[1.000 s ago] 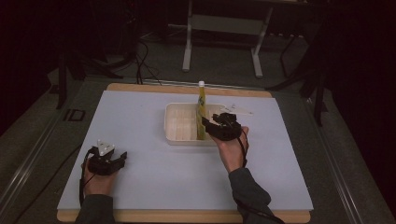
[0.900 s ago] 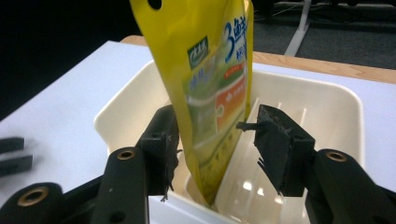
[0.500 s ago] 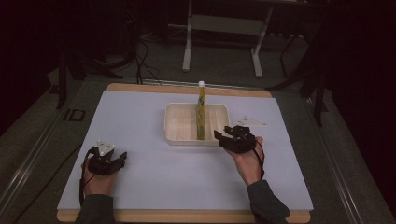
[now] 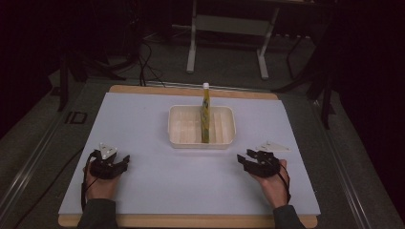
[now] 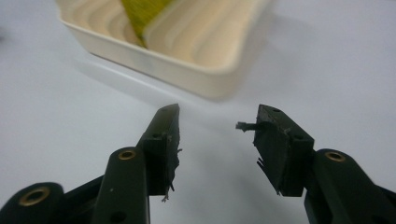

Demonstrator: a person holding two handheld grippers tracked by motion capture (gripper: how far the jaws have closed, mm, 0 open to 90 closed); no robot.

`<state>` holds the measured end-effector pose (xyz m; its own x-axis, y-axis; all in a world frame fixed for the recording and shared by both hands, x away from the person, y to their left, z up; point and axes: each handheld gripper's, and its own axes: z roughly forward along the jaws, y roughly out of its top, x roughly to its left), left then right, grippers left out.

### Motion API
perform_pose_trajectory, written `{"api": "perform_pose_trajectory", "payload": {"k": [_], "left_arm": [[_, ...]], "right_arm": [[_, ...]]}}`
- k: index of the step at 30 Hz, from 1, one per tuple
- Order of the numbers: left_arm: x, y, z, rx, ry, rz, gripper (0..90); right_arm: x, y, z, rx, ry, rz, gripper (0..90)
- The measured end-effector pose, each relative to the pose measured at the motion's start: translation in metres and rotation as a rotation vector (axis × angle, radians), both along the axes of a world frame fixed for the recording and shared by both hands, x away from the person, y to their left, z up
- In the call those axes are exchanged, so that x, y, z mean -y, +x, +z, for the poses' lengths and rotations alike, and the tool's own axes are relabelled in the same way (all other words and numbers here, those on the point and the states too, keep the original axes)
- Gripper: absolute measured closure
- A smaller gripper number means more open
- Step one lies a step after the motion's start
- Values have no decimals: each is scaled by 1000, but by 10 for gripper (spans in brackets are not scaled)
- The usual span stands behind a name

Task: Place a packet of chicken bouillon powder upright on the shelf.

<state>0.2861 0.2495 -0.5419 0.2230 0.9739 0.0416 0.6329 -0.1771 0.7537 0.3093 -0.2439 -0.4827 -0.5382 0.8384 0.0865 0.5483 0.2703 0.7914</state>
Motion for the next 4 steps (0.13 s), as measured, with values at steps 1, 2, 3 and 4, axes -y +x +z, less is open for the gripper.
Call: {"api": "perform_pose_trajectory", "payload": {"k": [1,2,3,4], "left_arm": [[0,0,0,0,0,0,455],[0,0,0,0,0,2,455],[0,0,0,-1,0,5,454],[0,0,0,-1,0,5,450]], "right_arm": [[7,-1,-4,-6,3,-18,504],[13,-2,-7,-12,1,-30,503],[23,-2,-11,-15,-9,-57,497],[29,-2,-13,-14,-13,-79,492]]}}
